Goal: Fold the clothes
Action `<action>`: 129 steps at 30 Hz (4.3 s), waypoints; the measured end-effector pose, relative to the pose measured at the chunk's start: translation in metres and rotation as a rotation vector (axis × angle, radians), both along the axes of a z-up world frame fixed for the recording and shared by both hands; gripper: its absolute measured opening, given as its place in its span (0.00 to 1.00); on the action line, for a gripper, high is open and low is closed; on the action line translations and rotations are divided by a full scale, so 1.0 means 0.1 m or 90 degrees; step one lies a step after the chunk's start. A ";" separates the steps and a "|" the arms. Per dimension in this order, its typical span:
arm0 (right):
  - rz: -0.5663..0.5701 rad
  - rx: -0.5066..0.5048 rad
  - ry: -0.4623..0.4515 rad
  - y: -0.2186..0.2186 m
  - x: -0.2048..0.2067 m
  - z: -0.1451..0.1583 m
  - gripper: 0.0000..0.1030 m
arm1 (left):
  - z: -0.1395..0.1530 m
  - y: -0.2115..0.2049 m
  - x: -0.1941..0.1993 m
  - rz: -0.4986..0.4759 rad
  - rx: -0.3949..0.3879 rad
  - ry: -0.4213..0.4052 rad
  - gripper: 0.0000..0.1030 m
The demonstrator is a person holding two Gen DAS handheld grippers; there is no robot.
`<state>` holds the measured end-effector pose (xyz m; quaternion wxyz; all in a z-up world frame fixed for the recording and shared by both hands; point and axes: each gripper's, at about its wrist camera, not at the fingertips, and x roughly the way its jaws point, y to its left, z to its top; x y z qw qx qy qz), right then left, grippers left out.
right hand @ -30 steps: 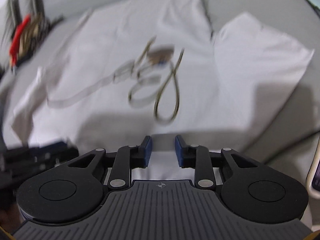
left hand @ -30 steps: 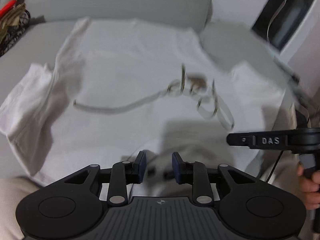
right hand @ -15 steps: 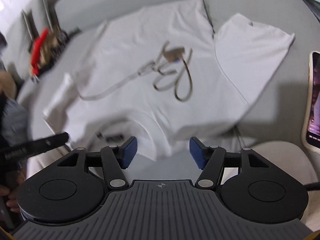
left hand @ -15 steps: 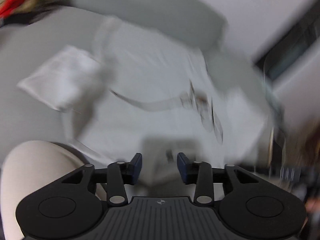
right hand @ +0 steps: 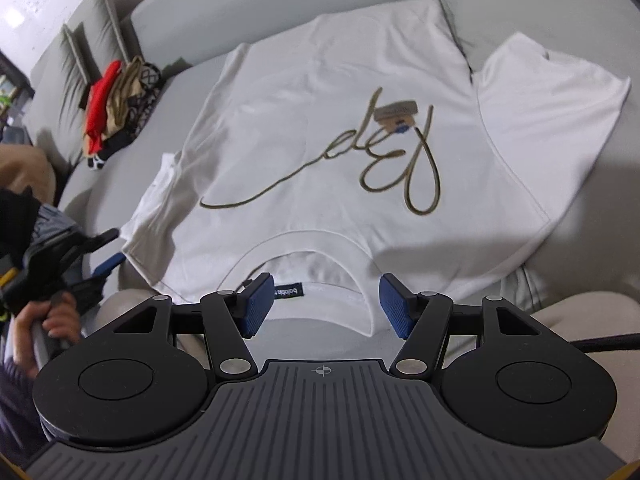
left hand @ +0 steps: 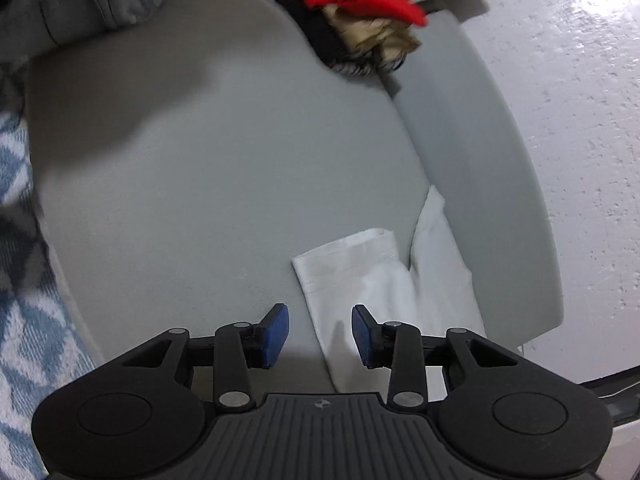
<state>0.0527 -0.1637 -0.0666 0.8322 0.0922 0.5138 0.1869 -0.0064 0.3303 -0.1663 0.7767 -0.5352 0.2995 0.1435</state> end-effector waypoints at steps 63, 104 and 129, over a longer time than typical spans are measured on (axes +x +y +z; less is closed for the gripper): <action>-0.072 0.047 -0.015 -0.54 0.13 0.50 0.64 | 1.28 -1.90 0.14 -0.487 0.385 0.068 0.37; -0.172 -0.003 -0.210 -0.44 4.80 -0.93 0.02 | 0.04 -0.12 4.27 -0.332 0.382 -0.036 0.03; -0.269 0.042 -0.286 -1.08 1.86 0.92 0.54 | 1.68 -0.87 1.88 -0.287 0.522 0.035 0.45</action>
